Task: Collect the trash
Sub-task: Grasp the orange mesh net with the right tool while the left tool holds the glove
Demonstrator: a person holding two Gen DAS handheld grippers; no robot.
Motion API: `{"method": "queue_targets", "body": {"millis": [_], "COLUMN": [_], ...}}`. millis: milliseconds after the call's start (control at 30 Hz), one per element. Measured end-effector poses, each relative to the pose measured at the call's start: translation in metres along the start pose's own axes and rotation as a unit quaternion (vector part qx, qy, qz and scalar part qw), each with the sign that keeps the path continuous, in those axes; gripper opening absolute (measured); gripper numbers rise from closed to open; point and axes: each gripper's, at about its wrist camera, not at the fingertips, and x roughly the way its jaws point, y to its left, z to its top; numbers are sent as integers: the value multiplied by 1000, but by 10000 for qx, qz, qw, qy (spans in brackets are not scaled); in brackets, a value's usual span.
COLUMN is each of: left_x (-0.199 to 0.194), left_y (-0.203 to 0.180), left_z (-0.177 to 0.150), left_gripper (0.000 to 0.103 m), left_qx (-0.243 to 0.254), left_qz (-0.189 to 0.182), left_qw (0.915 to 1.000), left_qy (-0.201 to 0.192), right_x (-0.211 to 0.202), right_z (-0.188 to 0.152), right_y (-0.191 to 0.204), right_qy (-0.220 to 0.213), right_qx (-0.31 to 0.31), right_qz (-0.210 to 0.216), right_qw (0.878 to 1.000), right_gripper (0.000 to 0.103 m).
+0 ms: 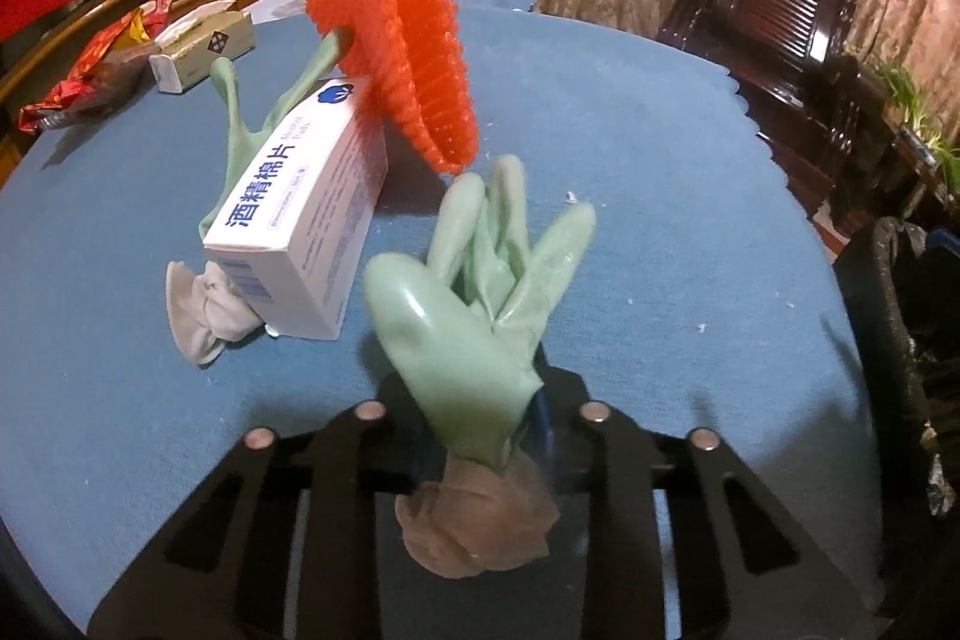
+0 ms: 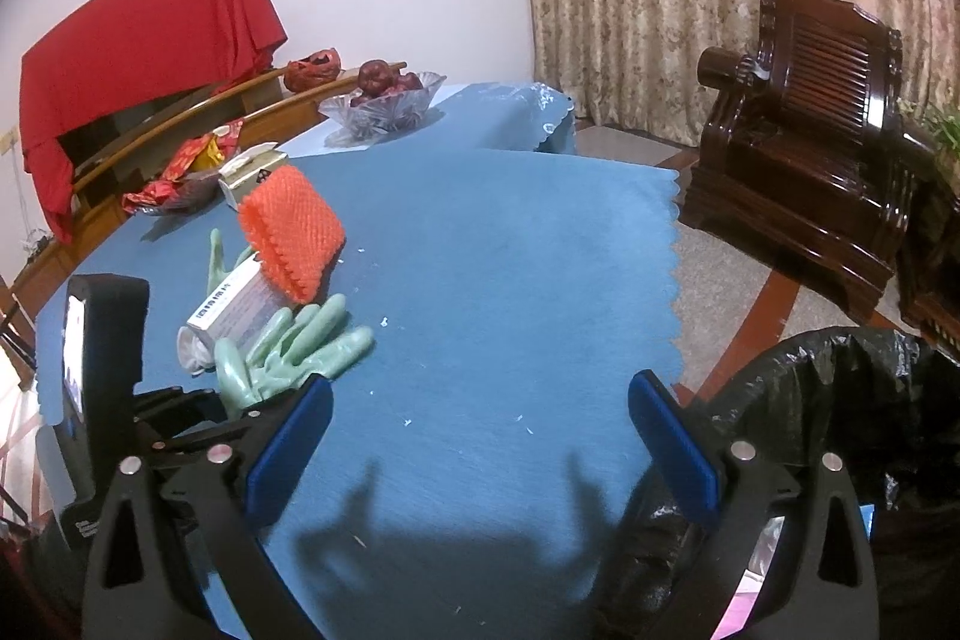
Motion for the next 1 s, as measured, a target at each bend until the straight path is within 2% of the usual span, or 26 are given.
{"method": "queue_targets", "body": {"millis": [433,767,1000], "left_x": [-54,-85,-96], "left_y": [-10,25,61], "left_z": [-4,13,22], "left_gripper": [17,17,17], "left_qx": [-92,-384,-621], "left_qz": [-360,-76,199], "left_qw": [9986,9968,9944], "left_qy": [-363,-694,-831], "right_x": [-14,-12,9], "right_z": [8,20,31], "right_y": [8,32,55], "right_qy": [-175,-257,-262], "right_qx": [-66,-195,-291], "right_qz": [-55,111,305], "right_qw": [9998,9994,9988], "right_gripper": [97,97,97]}}
